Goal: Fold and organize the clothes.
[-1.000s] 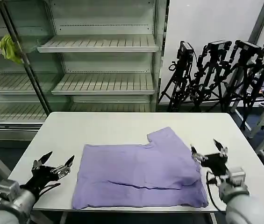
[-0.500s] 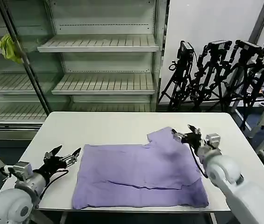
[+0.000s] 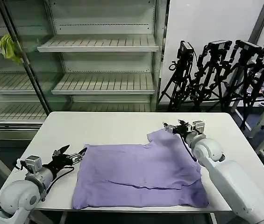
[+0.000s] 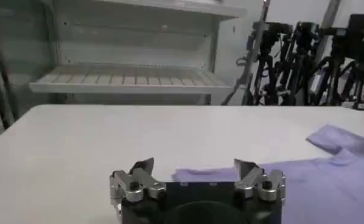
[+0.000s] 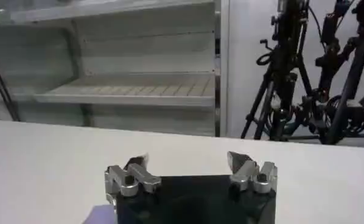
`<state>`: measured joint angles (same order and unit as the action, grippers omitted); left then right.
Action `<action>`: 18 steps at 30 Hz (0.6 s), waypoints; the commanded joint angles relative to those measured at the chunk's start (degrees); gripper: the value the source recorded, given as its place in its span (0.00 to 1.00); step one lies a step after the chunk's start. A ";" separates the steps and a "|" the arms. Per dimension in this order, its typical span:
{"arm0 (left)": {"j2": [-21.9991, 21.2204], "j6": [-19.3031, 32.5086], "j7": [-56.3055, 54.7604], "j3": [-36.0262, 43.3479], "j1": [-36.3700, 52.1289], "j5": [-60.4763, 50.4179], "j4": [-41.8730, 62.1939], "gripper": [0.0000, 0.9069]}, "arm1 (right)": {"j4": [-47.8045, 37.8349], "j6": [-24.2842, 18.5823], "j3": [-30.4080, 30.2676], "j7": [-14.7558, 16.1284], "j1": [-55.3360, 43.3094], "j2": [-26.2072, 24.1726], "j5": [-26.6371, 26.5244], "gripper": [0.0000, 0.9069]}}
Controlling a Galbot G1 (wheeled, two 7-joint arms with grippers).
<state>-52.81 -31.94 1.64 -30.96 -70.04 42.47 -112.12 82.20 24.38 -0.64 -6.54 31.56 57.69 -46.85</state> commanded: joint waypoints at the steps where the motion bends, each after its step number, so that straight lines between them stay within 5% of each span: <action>1: 0.22 0.29 1.86 2.24 2.10 -0.63 2.94 1.00 | -4.23 -0.20 -1.54 0.78 -2.24 2.15 1.30 1.00; 18: -1.61 2.70 4.43 6.83 6.01 -3.51 7.90 1.00 | -4.81 -0.99 0.15 0.47 1.47 2.88 4.96 1.00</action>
<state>-54.30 -29.66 5.42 -25.52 -65.29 39.51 -105.93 78.47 23.47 -0.45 -6.09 33.05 60.16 -42.64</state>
